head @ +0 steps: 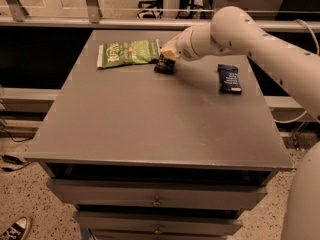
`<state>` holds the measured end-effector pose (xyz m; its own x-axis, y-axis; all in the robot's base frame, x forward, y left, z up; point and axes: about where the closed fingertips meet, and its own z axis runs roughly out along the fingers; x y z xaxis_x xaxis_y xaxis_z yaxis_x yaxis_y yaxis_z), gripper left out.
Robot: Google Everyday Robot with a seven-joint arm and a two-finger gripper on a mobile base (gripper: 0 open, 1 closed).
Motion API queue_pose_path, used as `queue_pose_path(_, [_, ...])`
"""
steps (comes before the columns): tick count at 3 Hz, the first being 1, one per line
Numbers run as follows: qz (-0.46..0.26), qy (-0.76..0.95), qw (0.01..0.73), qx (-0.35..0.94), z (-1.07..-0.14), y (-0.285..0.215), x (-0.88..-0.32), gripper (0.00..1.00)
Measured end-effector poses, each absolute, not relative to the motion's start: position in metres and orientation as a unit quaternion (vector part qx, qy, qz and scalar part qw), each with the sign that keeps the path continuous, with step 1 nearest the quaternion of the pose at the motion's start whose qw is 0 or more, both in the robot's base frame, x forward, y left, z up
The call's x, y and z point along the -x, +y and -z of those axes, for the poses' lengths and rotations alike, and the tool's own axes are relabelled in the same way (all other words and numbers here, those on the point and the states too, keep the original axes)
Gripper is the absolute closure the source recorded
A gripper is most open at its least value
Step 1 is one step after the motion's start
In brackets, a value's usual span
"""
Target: Move rxbar chocolate near green jalapeno chip bag
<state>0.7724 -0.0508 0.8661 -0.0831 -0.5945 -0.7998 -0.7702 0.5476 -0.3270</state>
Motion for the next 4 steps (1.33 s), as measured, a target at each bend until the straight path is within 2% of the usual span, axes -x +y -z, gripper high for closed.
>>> queue_pose_path(3, [-0.092,0.735,0.485,0.465,-0.8572,-0.0525,-0.7754,0.17])
queue_pose_path(4, [-0.097,0.733,0.486,0.466,-0.8577,-0.0524,-0.7720,0.00])
